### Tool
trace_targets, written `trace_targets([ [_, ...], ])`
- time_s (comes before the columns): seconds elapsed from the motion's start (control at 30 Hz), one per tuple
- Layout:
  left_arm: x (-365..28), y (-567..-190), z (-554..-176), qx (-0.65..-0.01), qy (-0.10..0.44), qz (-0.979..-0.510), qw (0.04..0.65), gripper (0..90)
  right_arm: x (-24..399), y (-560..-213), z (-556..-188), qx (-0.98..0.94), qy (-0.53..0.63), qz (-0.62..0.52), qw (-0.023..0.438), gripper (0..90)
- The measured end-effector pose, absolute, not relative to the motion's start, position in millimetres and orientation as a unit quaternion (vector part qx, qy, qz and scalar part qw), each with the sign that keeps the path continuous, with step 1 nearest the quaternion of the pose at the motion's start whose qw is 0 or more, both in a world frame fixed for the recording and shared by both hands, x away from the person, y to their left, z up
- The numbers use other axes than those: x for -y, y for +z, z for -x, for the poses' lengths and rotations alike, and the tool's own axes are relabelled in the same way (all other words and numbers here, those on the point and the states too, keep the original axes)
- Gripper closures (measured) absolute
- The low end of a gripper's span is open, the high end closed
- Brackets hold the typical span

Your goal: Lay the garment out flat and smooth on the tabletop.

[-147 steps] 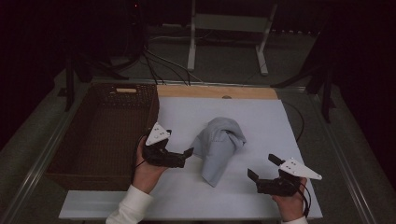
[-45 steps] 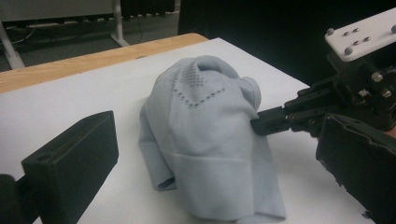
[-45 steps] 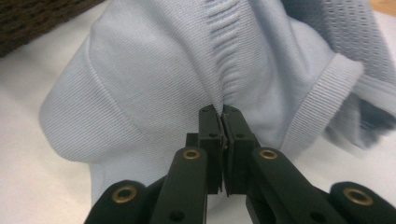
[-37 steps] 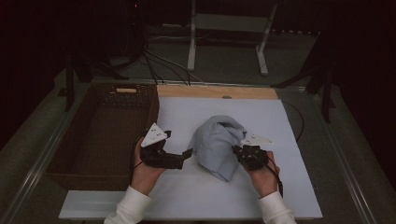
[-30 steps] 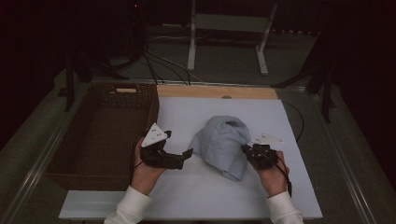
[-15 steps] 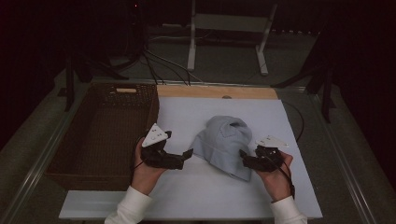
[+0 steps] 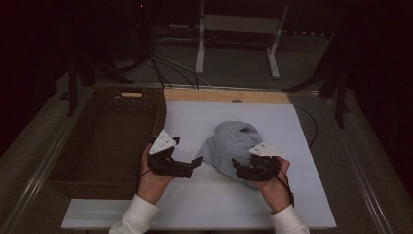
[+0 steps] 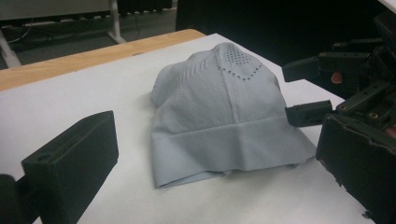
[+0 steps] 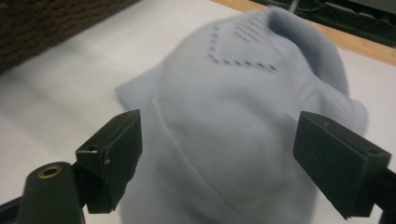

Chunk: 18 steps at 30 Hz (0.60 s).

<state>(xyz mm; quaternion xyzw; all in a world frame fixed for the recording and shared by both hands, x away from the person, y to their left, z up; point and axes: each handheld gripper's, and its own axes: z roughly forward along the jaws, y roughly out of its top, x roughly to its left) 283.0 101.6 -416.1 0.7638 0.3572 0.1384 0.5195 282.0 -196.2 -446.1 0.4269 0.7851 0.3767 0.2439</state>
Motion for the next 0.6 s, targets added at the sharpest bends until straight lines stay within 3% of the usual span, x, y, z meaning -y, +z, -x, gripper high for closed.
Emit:
trace_targets([
  [0.4, -101.5, -416.2, -282.9, -0.358, 0.139, -0.764, 0.519, 0.1, 172.7, -459.8, -298.0, -0.802, 0.310, -0.423, 0.286, 14.9],
  [0.6, -101.2, -416.2, -282.6, -0.357, 0.138, -0.764, 0.519, 0.1, 175.0, -461.8, -305.1, -0.803, 0.288, -0.433, 0.291, 21.5],
])
